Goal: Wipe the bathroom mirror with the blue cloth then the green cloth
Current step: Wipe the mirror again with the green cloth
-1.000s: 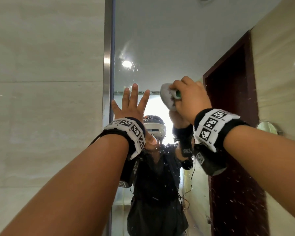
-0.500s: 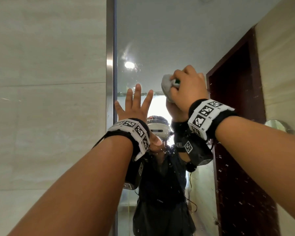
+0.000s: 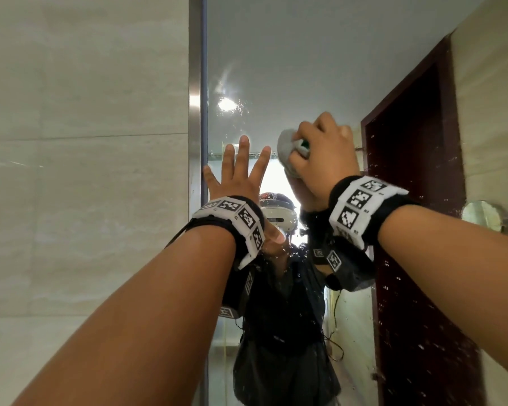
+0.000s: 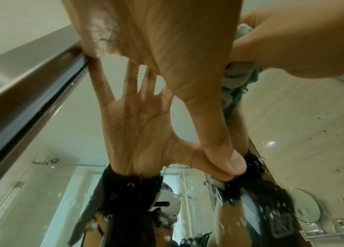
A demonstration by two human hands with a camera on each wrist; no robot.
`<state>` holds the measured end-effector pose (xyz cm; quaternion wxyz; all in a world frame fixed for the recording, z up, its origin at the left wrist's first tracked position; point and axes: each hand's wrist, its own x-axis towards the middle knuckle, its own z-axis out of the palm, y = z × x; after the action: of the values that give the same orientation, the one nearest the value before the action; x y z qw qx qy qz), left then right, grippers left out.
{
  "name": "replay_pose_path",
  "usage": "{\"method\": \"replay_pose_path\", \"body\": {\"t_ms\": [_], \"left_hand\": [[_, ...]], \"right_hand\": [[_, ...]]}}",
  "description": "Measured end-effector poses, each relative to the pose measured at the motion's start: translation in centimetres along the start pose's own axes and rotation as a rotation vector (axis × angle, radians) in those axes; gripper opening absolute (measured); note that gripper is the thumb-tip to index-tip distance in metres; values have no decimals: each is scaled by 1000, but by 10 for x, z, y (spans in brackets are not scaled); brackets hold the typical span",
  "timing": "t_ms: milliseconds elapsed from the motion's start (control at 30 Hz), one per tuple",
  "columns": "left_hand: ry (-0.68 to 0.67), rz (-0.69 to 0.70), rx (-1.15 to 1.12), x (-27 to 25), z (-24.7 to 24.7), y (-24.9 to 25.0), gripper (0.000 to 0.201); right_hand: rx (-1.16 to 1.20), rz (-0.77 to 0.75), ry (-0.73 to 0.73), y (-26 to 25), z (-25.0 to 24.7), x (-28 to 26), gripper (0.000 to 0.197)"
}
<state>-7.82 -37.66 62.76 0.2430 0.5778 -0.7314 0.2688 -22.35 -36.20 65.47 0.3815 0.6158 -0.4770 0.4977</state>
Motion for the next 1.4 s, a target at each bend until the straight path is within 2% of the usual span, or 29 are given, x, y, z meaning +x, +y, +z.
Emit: {"method": "replay_pose_path", "body": {"t_ms": [133, 333, 400, 500, 600, 733, 833, 933, 1100, 1233, 1300, 1400], "left_hand": [[-2, -10, -8, 0, 0, 0, 152], [1, -10, 26, 2, 0, -1, 153], [6, -15, 32, 2, 2, 0, 153], [16, -36, 51, 1, 1, 2, 154], [11, -38, 43, -2, -2, 4, 153], [0, -50, 28, -18, -2, 12, 144], [-27, -31, -56, -42, 19, 15, 140], [-35, -3, -101, -60, 37, 10, 141], [-67, 2, -87, -62, 58, 7, 147], [-17, -12, -63, -57, 67, 8, 153], [-9, -8, -61, -57, 67, 8, 154], [1, -10, -51, -58, 67, 8, 155]], "right_hand": [[-9, -101, -54, -1, 1, -12, 28], [-29, 20, 10, 3, 2, 0, 21], [1, -29, -41, -6, 9, -24, 21], [6, -193, -151, -12, 14, -62, 27], [-21, -195, -216, 0, 7, -54, 29], [60, -49, -99, 13, 3, -58, 36], [121, -26, -114, 12, 13, -88, 50], [110, -82, -181, 20, 15, -113, 58], [56, -228, -204, 37, 8, -122, 52], [149, -86, -76, 31, 9, -113, 45], [149, -80, -140, 21, 17, -130, 50], [74, -182, -264, 16, 20, -151, 61]]}}
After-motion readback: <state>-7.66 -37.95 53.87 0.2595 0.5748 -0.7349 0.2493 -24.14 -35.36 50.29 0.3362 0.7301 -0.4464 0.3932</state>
